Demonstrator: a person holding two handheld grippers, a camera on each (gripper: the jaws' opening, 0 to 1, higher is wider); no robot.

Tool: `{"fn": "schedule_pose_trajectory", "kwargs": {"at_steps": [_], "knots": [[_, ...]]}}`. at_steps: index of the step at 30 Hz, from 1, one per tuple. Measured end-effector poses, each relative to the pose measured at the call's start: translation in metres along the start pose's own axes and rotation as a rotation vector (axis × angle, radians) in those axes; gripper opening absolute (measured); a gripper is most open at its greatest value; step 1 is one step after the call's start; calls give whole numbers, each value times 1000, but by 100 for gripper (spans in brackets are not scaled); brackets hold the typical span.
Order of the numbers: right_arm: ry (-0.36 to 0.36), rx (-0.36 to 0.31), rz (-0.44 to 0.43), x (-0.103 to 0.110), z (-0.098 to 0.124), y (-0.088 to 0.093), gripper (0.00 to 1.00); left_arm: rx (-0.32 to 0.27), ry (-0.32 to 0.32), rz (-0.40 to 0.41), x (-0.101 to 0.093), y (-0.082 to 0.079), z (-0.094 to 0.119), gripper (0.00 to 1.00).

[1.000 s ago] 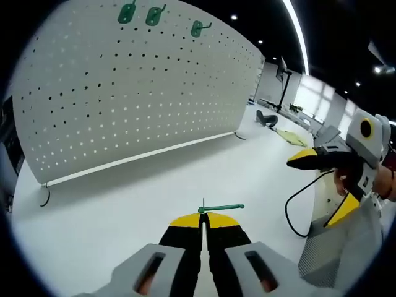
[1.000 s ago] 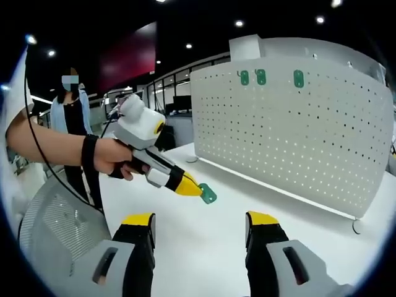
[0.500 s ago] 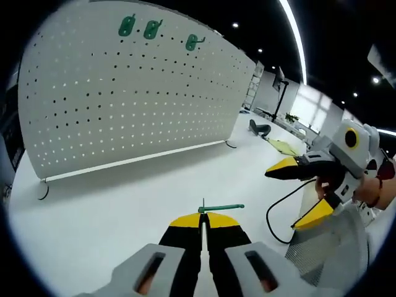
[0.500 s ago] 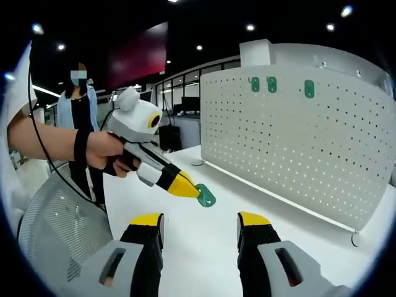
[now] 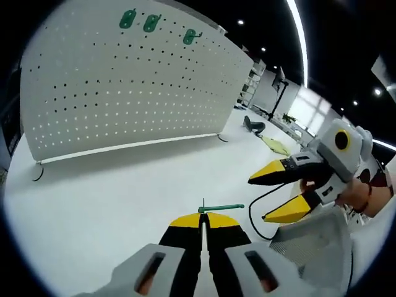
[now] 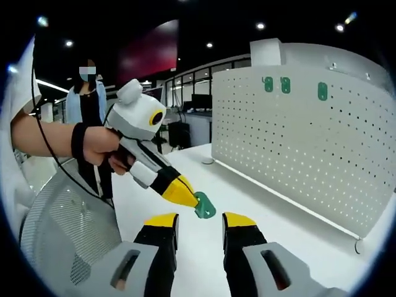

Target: Insert the hook assembly into the mounting plate slot until the hook locks in place.

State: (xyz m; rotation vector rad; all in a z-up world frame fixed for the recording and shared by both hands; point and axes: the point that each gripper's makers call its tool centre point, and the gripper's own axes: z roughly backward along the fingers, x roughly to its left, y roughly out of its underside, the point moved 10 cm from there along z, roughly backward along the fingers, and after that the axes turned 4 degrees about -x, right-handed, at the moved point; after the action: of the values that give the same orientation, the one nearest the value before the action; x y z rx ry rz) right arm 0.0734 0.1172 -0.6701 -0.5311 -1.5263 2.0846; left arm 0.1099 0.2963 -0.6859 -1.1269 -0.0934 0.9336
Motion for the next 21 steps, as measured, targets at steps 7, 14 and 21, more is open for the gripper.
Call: {"fn": "schedule_pose_trajectory", "kwargs": {"at_steps": [7, 14, 21], "knots": [[-21, 14, 6, 4, -2, 2, 21, 3, 18, 38, -11, 4, 0, 1], [-32, 33, 25, 7, -3, 3, 15, 15, 25, 47, -21, 5, 0, 1], [-19, 57, 35, 8, -4, 7, 12, 27, 18, 48, -28, 4, 0, 1]]}}
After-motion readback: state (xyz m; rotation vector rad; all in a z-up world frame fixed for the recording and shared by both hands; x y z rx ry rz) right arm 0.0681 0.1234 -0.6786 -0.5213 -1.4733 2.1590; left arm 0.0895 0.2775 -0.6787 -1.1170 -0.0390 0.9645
